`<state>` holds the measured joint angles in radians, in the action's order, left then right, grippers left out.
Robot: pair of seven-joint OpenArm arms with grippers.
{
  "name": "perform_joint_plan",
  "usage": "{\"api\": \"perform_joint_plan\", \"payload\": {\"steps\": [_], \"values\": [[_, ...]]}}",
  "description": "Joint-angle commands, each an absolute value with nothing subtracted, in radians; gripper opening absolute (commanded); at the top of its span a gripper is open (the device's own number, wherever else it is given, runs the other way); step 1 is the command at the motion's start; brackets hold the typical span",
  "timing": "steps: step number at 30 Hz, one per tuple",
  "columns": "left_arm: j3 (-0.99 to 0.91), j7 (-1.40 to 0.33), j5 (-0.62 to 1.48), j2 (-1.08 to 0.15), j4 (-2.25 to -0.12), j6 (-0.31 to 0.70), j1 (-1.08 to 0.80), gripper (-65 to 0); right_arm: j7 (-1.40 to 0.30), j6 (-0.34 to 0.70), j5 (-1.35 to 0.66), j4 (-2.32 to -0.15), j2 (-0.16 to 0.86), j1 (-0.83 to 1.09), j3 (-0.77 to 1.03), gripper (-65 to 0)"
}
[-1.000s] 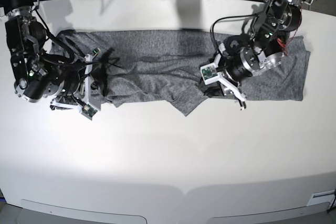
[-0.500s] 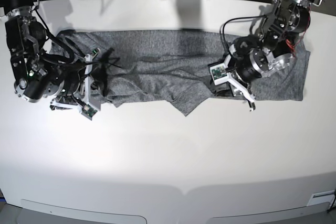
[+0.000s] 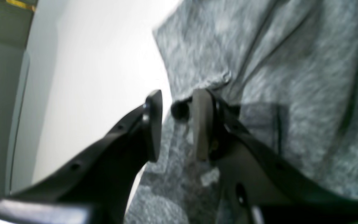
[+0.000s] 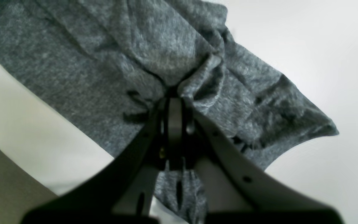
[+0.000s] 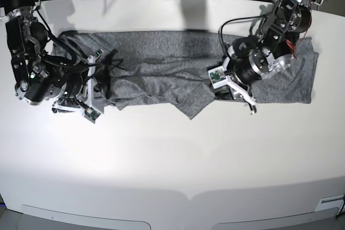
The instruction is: Fold the T-shirt properly
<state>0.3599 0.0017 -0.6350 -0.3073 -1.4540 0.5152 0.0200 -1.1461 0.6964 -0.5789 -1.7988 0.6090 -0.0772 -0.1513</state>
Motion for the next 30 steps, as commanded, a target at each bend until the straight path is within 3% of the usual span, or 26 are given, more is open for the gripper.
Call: {"api": "perform_joint_plan", "payload": {"steps": [1, 9, 13, 30], "values": [[0.355, 0.027, -0.628, -0.311, -1.46, 0.501, 0.039, -48.5, -1.137, 0.698, -0.584, -1.81, 0.623, -0.093, -0.142, -65.0], [0.355, 0.112, -0.628, -0.31, -1.401, 0.496, 0.039, -48.5, -1.137, 0.698, -0.588, -1.81, 0.623, -0.093, -0.142, -65.0], [0.355, 0.089, -0.628, -0.311, -1.401, 0.414, 0.048, -48.4, -1.139, 0.698, -0.614, -1.81, 0.623, -0.093, -0.142, -65.0], [0.355, 0.11, -0.596, -0.31, -1.4, 0.442, 0.049, -48.5, -1.138, 0.698, -0.614, -1.81, 0.623, -0.093, -0.142, -65.0]]}}
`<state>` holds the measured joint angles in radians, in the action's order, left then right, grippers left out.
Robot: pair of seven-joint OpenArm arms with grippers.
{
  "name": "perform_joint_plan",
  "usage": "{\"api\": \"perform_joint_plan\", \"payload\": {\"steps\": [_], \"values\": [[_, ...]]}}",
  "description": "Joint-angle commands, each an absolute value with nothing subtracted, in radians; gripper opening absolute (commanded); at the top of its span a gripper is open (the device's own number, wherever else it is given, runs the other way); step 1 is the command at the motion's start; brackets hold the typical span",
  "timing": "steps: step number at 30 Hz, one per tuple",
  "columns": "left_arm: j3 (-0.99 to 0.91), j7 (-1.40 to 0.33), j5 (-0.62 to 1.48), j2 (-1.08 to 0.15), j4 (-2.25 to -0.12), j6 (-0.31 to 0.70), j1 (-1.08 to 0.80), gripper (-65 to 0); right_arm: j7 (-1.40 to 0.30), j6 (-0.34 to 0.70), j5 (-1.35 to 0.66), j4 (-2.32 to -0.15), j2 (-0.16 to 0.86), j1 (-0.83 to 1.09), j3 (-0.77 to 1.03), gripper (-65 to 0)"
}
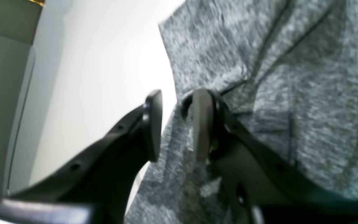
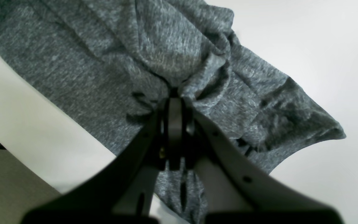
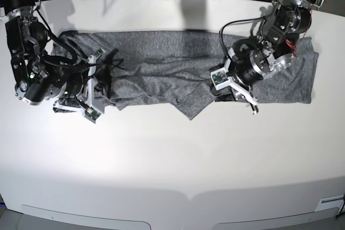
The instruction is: Fold the T-shirt properly
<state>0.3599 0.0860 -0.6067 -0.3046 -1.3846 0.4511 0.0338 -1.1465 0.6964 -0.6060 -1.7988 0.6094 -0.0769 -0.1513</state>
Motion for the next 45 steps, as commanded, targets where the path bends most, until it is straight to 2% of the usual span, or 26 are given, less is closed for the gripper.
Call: {"api": "perform_joint_plan", "payload": {"steps": [1, 9, 11, 13, 21, 25, 34, 41, 43, 44, 45], "values": [[0.355, 0.11, -0.579, -0.31, -1.4, 0.442, 0.05, -48.5, -1.139, 0.698, -0.614, -1.81, 0.624, -0.093, -0.142, -65.0], [0.355, 0.109, -0.575, -0.311, -1.4, 0.446, 0.05, -51.3, -1.139, 0.698, -0.614, -1.81, 0.623, -0.093, -0.142, -65.0], [0.355, 0.109, -0.575, -0.31, -1.4, 0.449, 0.049, -55.3, -1.138, 0.698, -0.614, -1.81, 0.623, -0.093, -0.142, -65.0], [0.355, 0.108, -0.574, -0.311, -1.4, 0.457, 0.05, -65.0, -1.139, 0.698, -0.614, -1.81, 0.623, -0.093, -0.142, -65.0], [0.355, 0.049, -0.521, -0.311, -1.401, 0.456, 0.05, -65.0, -1.138, 0.698, -0.614, -1.81, 0.623, -0.093, -0.142, -65.0], [0.355, -0.142, -0.328, -0.311, -1.43, 0.456, 0.053, -65.0, -1.137, 0.698, -0.614, -1.81, 0.624, -0.093, -0.142, -65.0], [0.355, -0.381, -0.267, -0.316, -1.657, 0.4, 0.05, -65.0, -1.136, 0.698, -0.614, -1.81, 0.623, -0.094, -0.142, -65.0], [0.355, -0.295, -0.262, -0.316, -1.64, 0.404, 0.05, -65.0, -1.147, 0.698, -0.614, -1.81, 0.623, -0.093, -0.142, -65.0], [0.355, -0.217, -0.315, -0.316, -1.599, 0.405, 0.05, -52.5, -1.147, 0.698, -0.614, -1.81, 0.623, -0.093, -0.142, -65.0], [0.355, -0.17, -0.363, -0.316, -1.575, 0.406, 0.05, -47.9, -1.147, 0.698, -0.614, -1.81, 0.624, -0.093, -0.142, -65.0], [0.355, -0.13, -0.424, -0.316, -1.55, 0.406, 0.051, -46.1, -1.147, 0.698, -0.614, -1.81, 0.624, -0.093, -0.142, -65.0]]}}
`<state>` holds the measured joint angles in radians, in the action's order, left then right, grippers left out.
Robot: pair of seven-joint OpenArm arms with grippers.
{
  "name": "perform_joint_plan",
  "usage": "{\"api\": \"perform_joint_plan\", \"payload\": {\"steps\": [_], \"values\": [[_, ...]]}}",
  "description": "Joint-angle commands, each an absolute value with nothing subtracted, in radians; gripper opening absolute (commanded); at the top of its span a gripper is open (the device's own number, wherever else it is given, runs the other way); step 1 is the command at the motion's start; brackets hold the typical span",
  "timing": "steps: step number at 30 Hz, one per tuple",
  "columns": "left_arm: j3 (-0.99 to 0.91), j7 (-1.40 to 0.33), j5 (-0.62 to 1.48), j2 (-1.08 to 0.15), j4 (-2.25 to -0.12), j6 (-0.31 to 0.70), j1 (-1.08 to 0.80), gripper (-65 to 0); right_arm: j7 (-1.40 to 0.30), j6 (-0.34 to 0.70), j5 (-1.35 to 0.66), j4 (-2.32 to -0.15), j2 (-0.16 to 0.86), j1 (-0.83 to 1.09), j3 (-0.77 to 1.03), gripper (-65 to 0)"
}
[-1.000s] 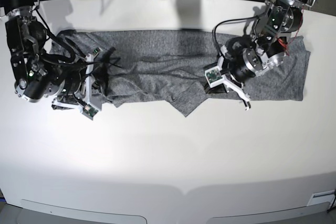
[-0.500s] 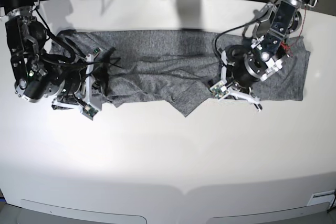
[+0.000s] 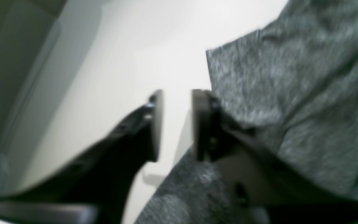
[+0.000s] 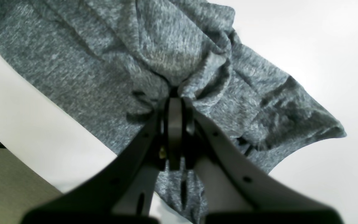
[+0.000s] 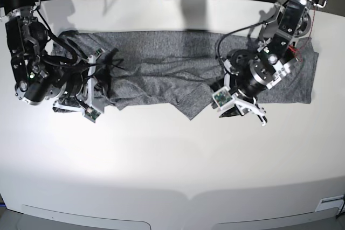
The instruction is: Fold the T-shirt properly
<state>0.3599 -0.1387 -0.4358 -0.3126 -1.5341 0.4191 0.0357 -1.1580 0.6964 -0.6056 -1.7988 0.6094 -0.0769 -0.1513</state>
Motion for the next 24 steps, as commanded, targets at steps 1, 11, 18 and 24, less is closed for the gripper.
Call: {"api": "perform_joint_plan", "payload": {"steps": [1, 11, 18, 24], "values": [[0.355, -0.098, -0.483, -0.316, -1.529, 0.406, 0.05, -46.0, -1.148, 0.698, -0.614, -1.81, 0.624, -0.093, -0.142, -65.0], [0.391, 0.125, -0.636, -0.316, -1.459, 0.446, 0.053, -46.1, -1.145, 0.698, -0.613, -1.81, 0.624, -0.093, -0.142, -65.0], [0.462, 0.125, -0.76, -0.395, -1.459, 0.446, 0.054, -46.1, -1.145, 0.698, -0.614, -1.81, 0.623, -0.093, -0.142, -65.0], [0.462, 0.137, -0.759, -0.407, -1.459, 0.426, 0.053, -46.1, -1.144, 0.698, -0.614, -1.81, 0.623, -0.093, -0.142, -65.0]]}}
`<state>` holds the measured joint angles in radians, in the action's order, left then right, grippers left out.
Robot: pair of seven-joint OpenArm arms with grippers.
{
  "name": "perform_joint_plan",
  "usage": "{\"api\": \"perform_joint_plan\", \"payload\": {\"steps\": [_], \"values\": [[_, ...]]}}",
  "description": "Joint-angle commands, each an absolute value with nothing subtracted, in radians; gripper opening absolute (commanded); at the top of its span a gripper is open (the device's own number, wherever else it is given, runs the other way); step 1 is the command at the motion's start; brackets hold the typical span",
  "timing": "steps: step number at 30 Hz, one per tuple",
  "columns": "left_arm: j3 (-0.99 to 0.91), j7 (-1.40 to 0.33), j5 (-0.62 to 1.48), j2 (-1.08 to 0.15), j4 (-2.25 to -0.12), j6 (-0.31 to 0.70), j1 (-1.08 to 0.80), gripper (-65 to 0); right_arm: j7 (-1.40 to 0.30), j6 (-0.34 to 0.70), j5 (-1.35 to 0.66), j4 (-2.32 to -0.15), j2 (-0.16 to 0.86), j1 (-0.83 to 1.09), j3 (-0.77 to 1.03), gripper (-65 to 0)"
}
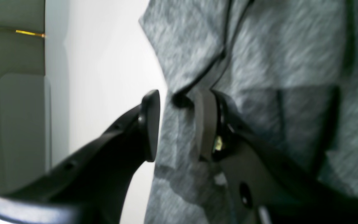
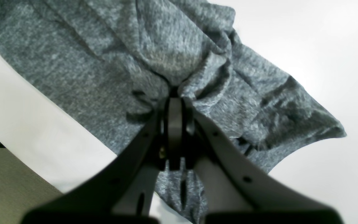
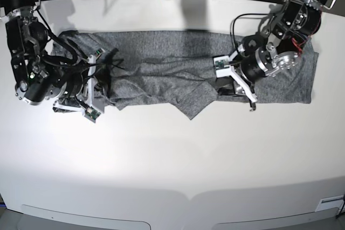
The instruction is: Fold the T-shirt properly
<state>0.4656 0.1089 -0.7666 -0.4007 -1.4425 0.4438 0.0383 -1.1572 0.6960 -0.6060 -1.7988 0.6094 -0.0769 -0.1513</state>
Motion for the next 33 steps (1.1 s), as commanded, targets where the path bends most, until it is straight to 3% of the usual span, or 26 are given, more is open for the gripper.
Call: {"api": "perform_joint_plan", "payload": {"steps": [1, 8, 16, 20, 33], "values": [[0.462, 0.142, -0.759, -0.407, -1.459, 0.426, 0.053, -46.1, -1.145, 0.698, -0.614, -1.81, 0.623, -0.093, -0.142, -65.0], [0.462, 0.17, -0.758, -0.378, -1.449, 0.427, 0.058, -46.1, -1.145, 0.698, -0.614, -1.804, 0.623, -0.093, -0.142, -65.0], [0.462, 0.197, -0.752, -0.33, -1.234, 0.382, 0.103, -46.1, -1.145, 0.698, -0.614, -1.804, 0.623, -0.091, -0.142, -65.0], [0.462, 0.196, -0.751, -0.333, -1.249, 0.311, 0.103, -46.1, -1.145, 0.698, -0.613, -1.804, 0.624, -0.091, -0.142, -65.0], [0.462, 0.195, -0.714, -0.333, -1.345, 0.312, 0.106, -46.1, -1.142, 0.698, -0.613, -1.804, 0.623, -0.091, -0.142, -65.0]]}}
